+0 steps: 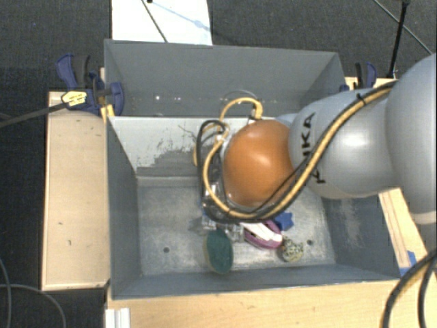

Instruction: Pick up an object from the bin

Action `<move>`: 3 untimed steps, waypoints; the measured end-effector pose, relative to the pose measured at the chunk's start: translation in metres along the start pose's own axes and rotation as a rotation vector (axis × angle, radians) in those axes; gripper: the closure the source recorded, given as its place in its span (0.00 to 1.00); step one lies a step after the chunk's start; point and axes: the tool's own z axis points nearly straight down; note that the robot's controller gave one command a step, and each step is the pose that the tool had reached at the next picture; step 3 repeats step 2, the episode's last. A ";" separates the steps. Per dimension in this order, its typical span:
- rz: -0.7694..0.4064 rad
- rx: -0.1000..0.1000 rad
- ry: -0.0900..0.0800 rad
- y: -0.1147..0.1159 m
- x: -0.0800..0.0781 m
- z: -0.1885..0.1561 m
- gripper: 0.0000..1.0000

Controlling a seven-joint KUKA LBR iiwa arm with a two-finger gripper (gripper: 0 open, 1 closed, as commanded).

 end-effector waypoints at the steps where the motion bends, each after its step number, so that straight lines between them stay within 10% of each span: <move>1: -0.013 -0.013 0.016 -0.010 0.011 -0.237 1.00; 2: -0.172 -0.030 0.020 -0.007 -0.004 -0.128 1.00; 3: -0.172 -0.030 0.020 -0.007 -0.004 -0.128 1.00</move>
Offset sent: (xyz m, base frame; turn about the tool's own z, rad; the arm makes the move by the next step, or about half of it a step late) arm -0.0018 -0.0177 0.2316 -0.0168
